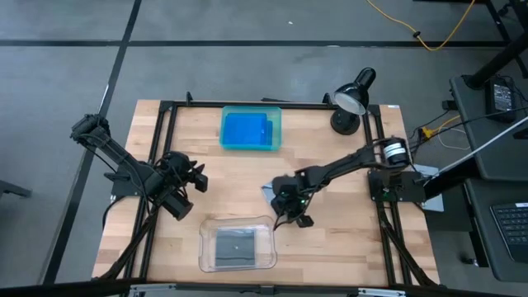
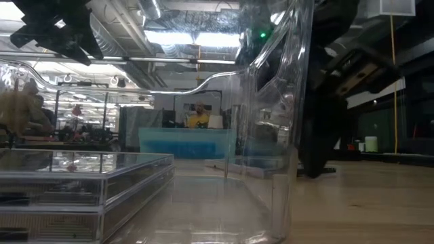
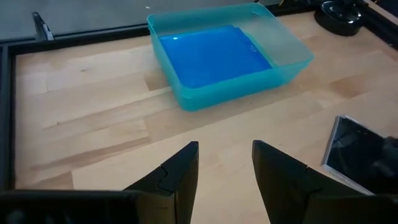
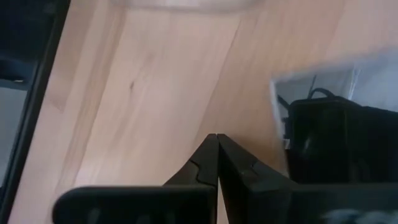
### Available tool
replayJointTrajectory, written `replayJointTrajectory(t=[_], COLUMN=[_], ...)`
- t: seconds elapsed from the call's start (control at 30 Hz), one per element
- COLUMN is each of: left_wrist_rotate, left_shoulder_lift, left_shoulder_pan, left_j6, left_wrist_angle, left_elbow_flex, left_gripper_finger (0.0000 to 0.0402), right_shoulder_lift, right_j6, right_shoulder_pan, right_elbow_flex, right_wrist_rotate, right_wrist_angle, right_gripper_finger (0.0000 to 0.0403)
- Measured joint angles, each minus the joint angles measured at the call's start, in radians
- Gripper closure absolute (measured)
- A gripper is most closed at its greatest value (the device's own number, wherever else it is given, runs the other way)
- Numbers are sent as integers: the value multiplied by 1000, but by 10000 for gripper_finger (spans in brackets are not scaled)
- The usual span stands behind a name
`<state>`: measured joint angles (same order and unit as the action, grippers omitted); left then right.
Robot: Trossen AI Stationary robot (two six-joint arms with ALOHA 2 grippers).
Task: Pick & place jewel cases by type
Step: Put the black cd case into the transparent bin
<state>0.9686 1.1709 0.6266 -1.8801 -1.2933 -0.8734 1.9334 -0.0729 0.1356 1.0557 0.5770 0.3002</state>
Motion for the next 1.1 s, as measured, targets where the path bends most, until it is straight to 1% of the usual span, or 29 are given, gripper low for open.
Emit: replayJointTrajectory(t=[0.13, 0.3, 0.43, 0.6, 0.73, 0.8, 0.93, 1.1], left_wrist_rotate=[-3, -3, -3, -2, -2, -2, 1, 6], left_shoulder_lift=[0, 0, 0, 0, 0, 0, 0, 0], left_shoulder_pan=[2, 2, 2, 2, 2, 2, 2, -7], left_j6=[0, 1, 28, 35, 35, 35, 35, 35], left_wrist_angle=[16, 30, 49, 51, 52, 52, 52, 53], left_elbow_flex=[0, 0, 0, 0, 0, 0, 0, 0], left_gripper_finger=[258, 258, 258, 258, 258, 258, 258, 258], right_shoulder_lift=[68, 103, 103, 103, 103, 103, 101, 92], right_j6=[-16, -41, -42, -58, -44, -32, -7, -52], right_shoulder_pan=[0, -23, -60, -111, -145, -161, -182, -192], right_elbow_flex=[80, 137, 140, 140, 140, 140, 143, 246], right_wrist_rotate=[6, -4, -46, -54, -97, -103, -100, -40], right_wrist_angle=[12, 17, 8, -3, -49, -71, -97, 12], right_gripper_finger=[393, 393, 393, 393, 393, 393, 393, 393])
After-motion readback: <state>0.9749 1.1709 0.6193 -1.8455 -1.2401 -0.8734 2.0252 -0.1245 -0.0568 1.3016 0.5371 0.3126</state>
